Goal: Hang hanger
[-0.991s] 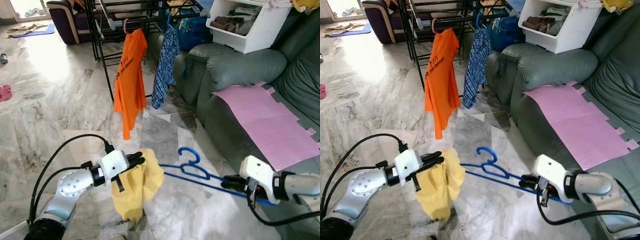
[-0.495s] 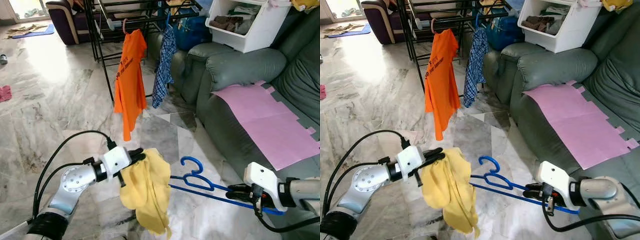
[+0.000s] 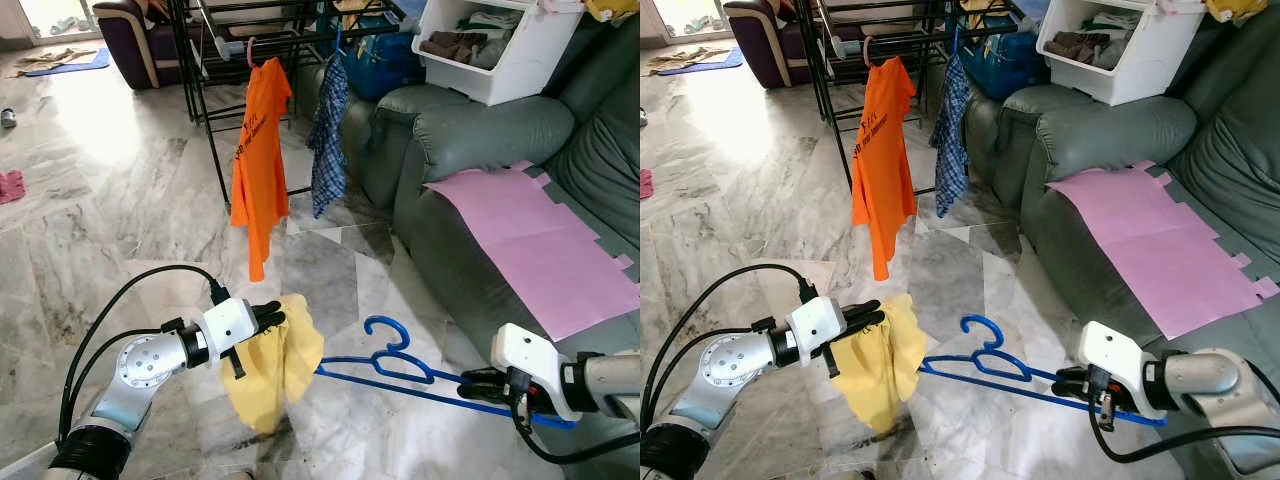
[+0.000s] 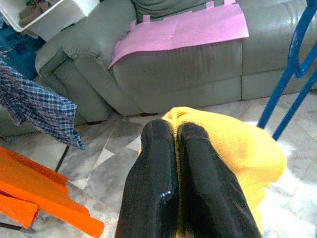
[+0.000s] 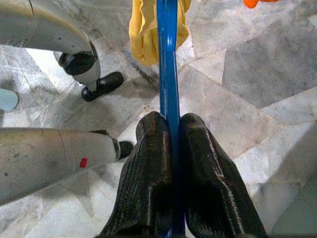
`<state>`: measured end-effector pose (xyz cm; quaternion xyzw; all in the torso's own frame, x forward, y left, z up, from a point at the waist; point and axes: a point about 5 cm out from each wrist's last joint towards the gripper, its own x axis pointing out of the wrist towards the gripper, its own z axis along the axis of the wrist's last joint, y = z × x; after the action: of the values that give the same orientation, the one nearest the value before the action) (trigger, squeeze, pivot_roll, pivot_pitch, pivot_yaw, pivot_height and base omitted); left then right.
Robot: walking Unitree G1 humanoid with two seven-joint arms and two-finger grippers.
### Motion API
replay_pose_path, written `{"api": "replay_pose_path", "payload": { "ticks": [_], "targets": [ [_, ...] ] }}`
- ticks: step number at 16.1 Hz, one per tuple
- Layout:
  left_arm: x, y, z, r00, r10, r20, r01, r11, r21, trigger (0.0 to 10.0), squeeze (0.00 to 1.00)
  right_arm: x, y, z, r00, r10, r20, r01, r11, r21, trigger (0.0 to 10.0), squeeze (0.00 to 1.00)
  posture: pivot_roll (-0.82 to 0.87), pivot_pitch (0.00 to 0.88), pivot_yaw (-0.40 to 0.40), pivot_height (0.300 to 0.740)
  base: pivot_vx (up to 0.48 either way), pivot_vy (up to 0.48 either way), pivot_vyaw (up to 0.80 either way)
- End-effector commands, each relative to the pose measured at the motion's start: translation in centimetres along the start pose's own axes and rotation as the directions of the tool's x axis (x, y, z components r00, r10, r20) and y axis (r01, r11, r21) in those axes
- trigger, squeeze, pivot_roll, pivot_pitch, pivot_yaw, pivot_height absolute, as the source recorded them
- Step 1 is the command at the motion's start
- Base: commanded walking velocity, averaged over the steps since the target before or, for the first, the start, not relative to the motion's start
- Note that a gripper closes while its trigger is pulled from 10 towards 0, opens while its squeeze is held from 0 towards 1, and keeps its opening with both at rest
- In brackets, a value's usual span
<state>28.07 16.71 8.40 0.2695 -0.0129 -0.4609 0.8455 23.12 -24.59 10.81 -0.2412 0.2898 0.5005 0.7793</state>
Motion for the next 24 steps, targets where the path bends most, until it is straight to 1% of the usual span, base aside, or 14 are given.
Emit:
{"api": "replay_pose_path", "payload": {
  "ticks": [1, 2, 4, 6, 7, 9, 11, 15, 17, 20, 22, 24],
  "targets": [
    [0.4, 0.3, 1.2, 0.998, 0.002, 0.056, -0.004, 0.999, 0.033, 10.0, 0.00, 0.2, -0.3, 0.7, 0.999, -0.024, 0.028, 0.025, 0.999, -0.035, 10.0, 0.00, 0.00, 0.098, -0.024, 0.740, 0.000, 0.000, 0.00],
    [0.5, 0.2, 1.5, 0.997, 0.000, 0.071, -0.002, 0.999, 0.033, 10.0, 0.00, 0.6, -0.8, 0.9, 0.996, -0.072, 0.050, 0.075, 0.996, -0.054, 10.0, 0.00, 0.00, 0.100, -0.026, 0.740, 0.000, 0.000, 0.00],
    [0.7, 0.1, 2.0, 0.996, -0.003, 0.094, 0.000, 1.000, 0.030, 10.0, 0.00, 1.2, -0.9, 1.4, 0.991, -0.093, 0.099, 0.098, 0.994, -0.045, 10.0, 0.00, 0.00, 0.101, -0.027, 0.740, 0.000, 0.000, 0.00],
    [0.9, -0.1, 2.2, 0.994, -0.003, 0.110, 0.001, 1.000, 0.022, 10.0, 0.00, 1.6, -0.8, 1.5, 0.990, -0.093, 0.109, 0.098, 0.994, -0.043, 10.0, 0.00, 0.00, 0.101, -0.029, 0.740, 0.000, 0.000, 0.00],
    [1.1, -0.6, 2.4, 0.992, -0.002, 0.123, 0.001, 1.000, 0.009, 10.0, 0.00, 1.9, -0.5, 1.6, 0.990, -0.080, 0.116, 0.085, 0.996, -0.039, 10.0, 0.00, 0.00, 0.101, -0.030, 0.740, 0.000, 0.000, 0.00],
    [1.1, -0.7, 2.3, 0.993, 0.007, 0.121, -0.007, 1.000, 0.001, 10.0, 0.00, 2.0, -0.4, 1.5, 0.991, -0.067, 0.113, 0.071, 0.997, -0.036, 10.0, 0.00, 0.00, 0.101, -0.031, 0.740, 0.000, 0.000, 0.00],
    [1.0, -0.3, 1.9, 0.994, 0.034, 0.101, -0.035, 0.999, 0.008, 10.0, 0.00, 1.4, -0.2, 1.1, 0.995, -0.046, 0.091, 0.049, 0.998, -0.032, 10.0, 0.00, -0.01, 0.100, -0.031, 0.740, 0.000, 0.000, 0.00],
    [0.4, 1.4, 1.2, 0.995, 0.080, 0.054, -0.082, 0.996, 0.037, 10.0, 0.00, -0.4, -0.2, 0.7, 0.999, -0.010, 0.035, 0.011, 1.000, -0.018, 10.0, 0.00, -0.01, 0.101, -0.025, 0.740, 0.000, 0.000, 0.00],
    [0.4, 1.6, 1.3, 0.995, 0.079, 0.054, -0.081, 0.996, 0.041, 10.0, 0.00, -0.5, -0.1, 0.6, 0.999, -0.008, 0.031, 0.009, 1.000, -0.016, 10.0, 0.00, -0.01, 0.105, -0.022, 0.740, 0.000, 0.000, 0.00],
    [0.7, 1.3, 1.5, 0.996, 0.063, 0.067, -0.067, 0.997, 0.046, 10.0, 0.00, 0.4, 0.0, 1.2, 0.998, -0.009, 0.066, 0.010, 1.000, -0.017, 10.0, 0.00, -0.01, 0.107, -0.021, 0.740, 0.000, 0.000, 0.00],
    [0.9, 0.7, 1.9, 0.995, 0.041, 0.095, -0.045, 0.998, 0.037, 10.0, 0.00, 1.1, -0.6, 1.7, 0.992, -0.065, 0.107, 0.069, 0.997, -0.031, 10.0, 0.00, -0.01, 0.107, -0.020, 0.740, 0.000, 0.000, 0.00],
    [1.1, 0.4, 2.3, 0.992, 0.033, 0.118, -0.038, 0.999, 0.033, 10.0, 0.00, 1.8, -0.9, 2.0, 0.984, -0.091, 0.150, 0.093, 0.996, -0.005, 10.0, 0.00, 0.00, 0.106, -0.021, 0.740, 0.000, 0.000, 0.00]
  ]
}}
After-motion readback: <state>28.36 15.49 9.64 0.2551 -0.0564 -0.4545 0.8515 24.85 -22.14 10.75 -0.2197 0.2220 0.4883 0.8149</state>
